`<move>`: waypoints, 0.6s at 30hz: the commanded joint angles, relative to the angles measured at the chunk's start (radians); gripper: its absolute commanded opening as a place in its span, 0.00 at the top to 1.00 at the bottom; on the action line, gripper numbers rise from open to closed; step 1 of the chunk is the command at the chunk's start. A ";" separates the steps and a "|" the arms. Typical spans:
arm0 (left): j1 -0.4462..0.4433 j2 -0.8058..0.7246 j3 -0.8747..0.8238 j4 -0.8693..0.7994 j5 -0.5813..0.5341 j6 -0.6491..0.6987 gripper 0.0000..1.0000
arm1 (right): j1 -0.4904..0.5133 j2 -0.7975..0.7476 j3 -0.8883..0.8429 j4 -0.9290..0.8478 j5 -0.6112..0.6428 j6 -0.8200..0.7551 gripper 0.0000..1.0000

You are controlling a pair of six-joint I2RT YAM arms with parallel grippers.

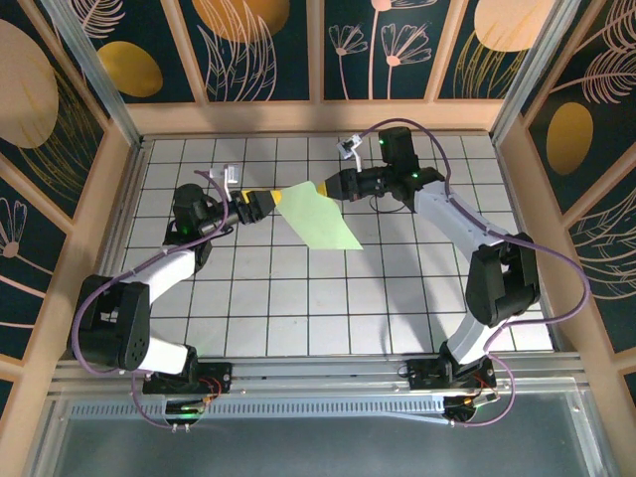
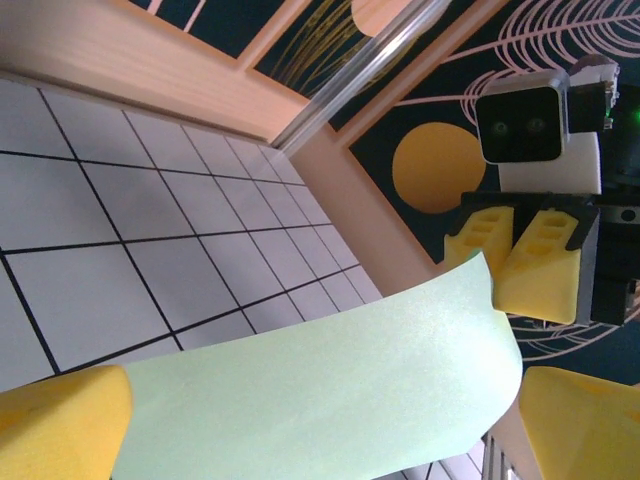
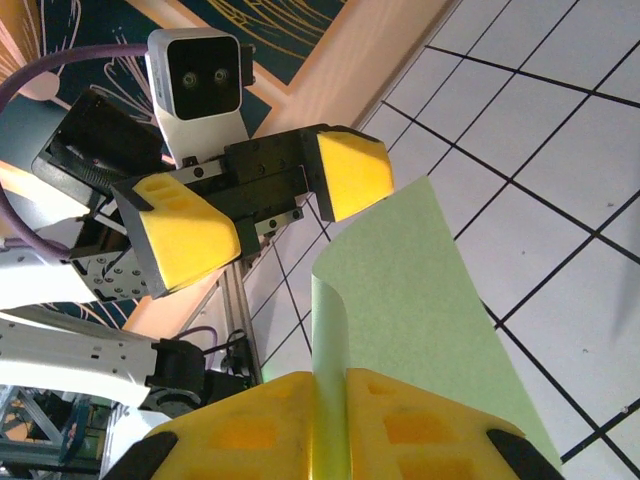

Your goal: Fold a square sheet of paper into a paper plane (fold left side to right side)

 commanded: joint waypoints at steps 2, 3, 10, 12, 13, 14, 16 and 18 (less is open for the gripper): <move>-0.001 -0.045 -0.003 -0.020 -0.062 0.031 0.02 | -0.010 -0.005 0.000 0.012 0.018 0.018 0.84; 0.000 -0.054 -0.010 -0.026 -0.082 0.035 0.01 | -0.014 -0.005 0.000 0.008 0.023 0.022 0.85; 0.004 -0.116 -0.064 -0.064 -0.237 0.037 0.01 | -0.031 -0.020 0.000 0.013 0.025 0.049 0.87; 0.003 -0.117 -0.079 -0.040 -0.243 0.018 0.01 | -0.031 -0.027 0.006 0.013 0.023 0.055 0.87; 0.003 -0.111 -0.086 -0.018 -0.237 0.003 0.01 | -0.031 -0.030 0.009 0.013 0.022 0.059 0.87; 0.004 -0.104 -0.095 0.008 -0.228 -0.012 0.01 | -0.030 -0.033 0.013 0.013 0.021 0.064 0.87; 0.003 -0.082 -0.115 0.084 -0.198 -0.056 0.01 | -0.030 -0.043 0.017 0.016 0.021 0.078 0.87; 0.003 -0.057 -0.131 0.157 -0.167 -0.091 0.01 | -0.031 -0.050 0.020 0.027 0.019 0.098 0.87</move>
